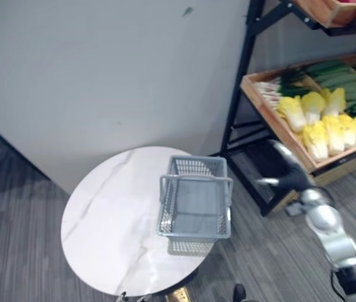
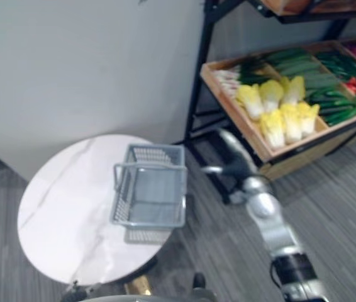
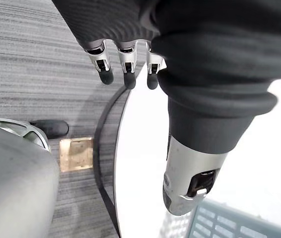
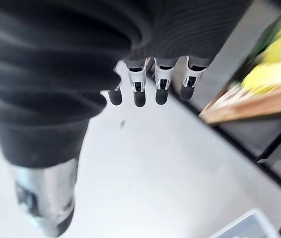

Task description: Pick vegetable in the basket

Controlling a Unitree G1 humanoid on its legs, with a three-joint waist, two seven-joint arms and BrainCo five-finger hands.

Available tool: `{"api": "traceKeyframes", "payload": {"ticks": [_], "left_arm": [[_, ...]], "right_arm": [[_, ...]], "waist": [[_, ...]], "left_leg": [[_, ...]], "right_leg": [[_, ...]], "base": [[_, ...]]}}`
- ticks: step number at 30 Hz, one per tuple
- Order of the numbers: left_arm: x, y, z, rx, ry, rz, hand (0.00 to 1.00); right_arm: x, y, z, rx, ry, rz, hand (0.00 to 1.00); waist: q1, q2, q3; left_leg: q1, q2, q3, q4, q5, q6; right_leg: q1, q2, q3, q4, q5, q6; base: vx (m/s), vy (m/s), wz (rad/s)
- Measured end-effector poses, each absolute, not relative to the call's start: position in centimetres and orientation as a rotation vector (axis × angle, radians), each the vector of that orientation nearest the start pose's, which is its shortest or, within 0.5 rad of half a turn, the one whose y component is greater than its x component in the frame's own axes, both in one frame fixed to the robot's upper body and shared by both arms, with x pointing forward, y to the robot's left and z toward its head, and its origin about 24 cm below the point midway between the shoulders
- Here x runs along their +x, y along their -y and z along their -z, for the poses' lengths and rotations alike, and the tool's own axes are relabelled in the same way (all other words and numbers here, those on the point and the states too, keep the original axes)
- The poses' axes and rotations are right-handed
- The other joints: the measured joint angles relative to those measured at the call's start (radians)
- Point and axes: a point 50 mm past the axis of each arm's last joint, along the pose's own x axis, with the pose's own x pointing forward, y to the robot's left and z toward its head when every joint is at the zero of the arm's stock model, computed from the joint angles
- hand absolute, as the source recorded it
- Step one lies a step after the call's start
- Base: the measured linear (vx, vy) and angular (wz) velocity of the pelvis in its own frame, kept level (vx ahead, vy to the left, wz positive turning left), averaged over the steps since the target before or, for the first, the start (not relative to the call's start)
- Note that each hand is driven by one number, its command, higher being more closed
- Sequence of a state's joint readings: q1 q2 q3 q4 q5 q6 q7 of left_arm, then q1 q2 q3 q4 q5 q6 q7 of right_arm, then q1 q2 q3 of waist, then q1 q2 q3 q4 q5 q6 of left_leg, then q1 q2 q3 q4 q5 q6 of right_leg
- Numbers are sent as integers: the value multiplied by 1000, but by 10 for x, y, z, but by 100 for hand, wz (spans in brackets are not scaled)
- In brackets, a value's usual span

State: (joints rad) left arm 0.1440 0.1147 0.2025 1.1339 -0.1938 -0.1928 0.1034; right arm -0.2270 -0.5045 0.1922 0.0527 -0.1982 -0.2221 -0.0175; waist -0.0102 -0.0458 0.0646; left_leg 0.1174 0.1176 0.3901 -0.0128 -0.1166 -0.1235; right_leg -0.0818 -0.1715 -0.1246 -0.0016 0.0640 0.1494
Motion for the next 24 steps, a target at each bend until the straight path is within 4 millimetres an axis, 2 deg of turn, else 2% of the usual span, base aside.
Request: {"api": "traceKeyframes", "payload": {"ticks": [1, 3, 9, 12, 17, 24], "left_arm": [[60, -229, 161, -77, -1051, -495, 0], [58, -228, 161, -74, -1061, -495, 0], [54, -234, 161, -70, -1074, -523, 0], [53, -237, 161, -83, -1078, -551, 0], [52, -236, 161, -100, -1076, -571, 0], [65, -236, 160, -112, -1046, -583, 0]], "right_arm": [[296, 157, -119, -713, 414, -300, 0], [309, 141, -125, -720, 433, -341, 0], [338, 100, -136, -675, 433, -390, 0], [347, 93, -130, -651, 382, -371, 0], [355, 89, -117, -673, 304, -339, 0], [369, 101, -94, -726, 154, -276, 0]], "waist": [[20, -1, 0], [44, -3, 2], [75, -29, 26], [79, -41, 48], [93, -36, 71], [97, -33, 126]], "left_leg": [[-10, 2, -17, 6, 1, 2], [-12, 4, -31, 8, 2, 3], [-24, 4, -53, 17, 6, 9], [-30, 1, -69, 18, 11, 13], [-35, 1, -77, 16, 16, 16], [-61, 0, -107, 15, 33, 16]], "right_leg": [[2, -1, -10, -3, 1, -2], [15, 0, -23, -10, 3, -5], [33, -1, -43, -35, 20, -15], [35, -5, -52, -36, 20, -15], [34, -5, -59, -36, 20, -15], [32, -6, -87, -50, 32, -22]], "base": [[5, -51, 29], [-7, -41, 24], [-27, -30, 10], [-46, -26, 12], [-16, -21, 4], [-26, -24, 11]]}}
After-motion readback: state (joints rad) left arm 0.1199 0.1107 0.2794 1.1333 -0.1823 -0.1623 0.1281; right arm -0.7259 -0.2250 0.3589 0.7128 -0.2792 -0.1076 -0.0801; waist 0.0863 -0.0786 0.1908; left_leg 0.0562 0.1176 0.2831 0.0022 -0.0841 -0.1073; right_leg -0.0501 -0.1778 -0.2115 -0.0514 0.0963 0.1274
